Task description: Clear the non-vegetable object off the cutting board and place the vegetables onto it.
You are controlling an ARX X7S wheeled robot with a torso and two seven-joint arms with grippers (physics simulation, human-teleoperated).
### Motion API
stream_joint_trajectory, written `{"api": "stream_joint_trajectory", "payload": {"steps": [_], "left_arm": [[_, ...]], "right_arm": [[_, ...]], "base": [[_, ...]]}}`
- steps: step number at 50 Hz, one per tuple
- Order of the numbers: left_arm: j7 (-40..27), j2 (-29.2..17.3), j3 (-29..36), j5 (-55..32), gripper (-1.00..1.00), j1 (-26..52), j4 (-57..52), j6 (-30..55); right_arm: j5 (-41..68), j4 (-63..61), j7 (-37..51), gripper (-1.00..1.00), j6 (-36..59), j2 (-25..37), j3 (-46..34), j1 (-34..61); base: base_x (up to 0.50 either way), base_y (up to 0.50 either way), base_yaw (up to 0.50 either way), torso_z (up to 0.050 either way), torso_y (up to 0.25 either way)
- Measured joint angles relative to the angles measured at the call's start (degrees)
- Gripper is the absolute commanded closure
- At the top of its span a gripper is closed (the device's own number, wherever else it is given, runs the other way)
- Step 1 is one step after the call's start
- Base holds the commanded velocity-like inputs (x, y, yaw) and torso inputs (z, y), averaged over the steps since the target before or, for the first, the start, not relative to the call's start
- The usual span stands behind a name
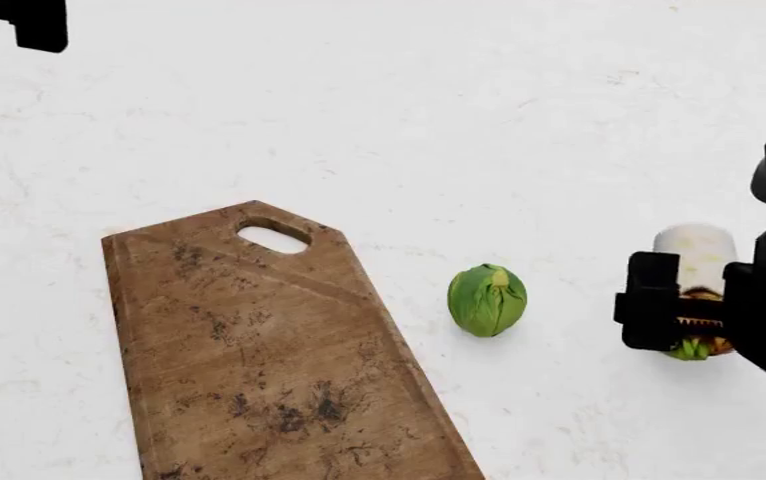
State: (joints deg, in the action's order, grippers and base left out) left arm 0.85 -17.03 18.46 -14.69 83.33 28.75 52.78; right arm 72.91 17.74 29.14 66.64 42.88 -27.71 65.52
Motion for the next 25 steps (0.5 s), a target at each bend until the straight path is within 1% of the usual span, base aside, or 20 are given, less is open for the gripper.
{"api": "stream_joint_trajectory", "payload": {"steps": [11,19,25], "left_arm": [[-0.2,-0.4,-0.1,-0.2,-1.0,-0.2,-1.0,0.7],[-0.5,-0.5,-0.1,-0.4,-1.0,-0.1,-1.9,1.4],[-0.5,-0.5,-0.1,-0.6,-1.0,0.1,-2.2,1.7]], "right_arm": [[1.9,-6.8,4.2,-1.0,5.4,1.4,0.3,2.7],[5.7,-11.6,7.2,-1.0,9.3,2.4,1.5,5.5],[10.5,-15.3,10.4,-1.0,12.3,2.8,2.5,7.4]], "base": [[0.0,0.0,0.0,0.0,0.0],[0.0,0.0,0.0,0.0,0.0],[0.0,0.0,0.0,0.0,0.0]]}}
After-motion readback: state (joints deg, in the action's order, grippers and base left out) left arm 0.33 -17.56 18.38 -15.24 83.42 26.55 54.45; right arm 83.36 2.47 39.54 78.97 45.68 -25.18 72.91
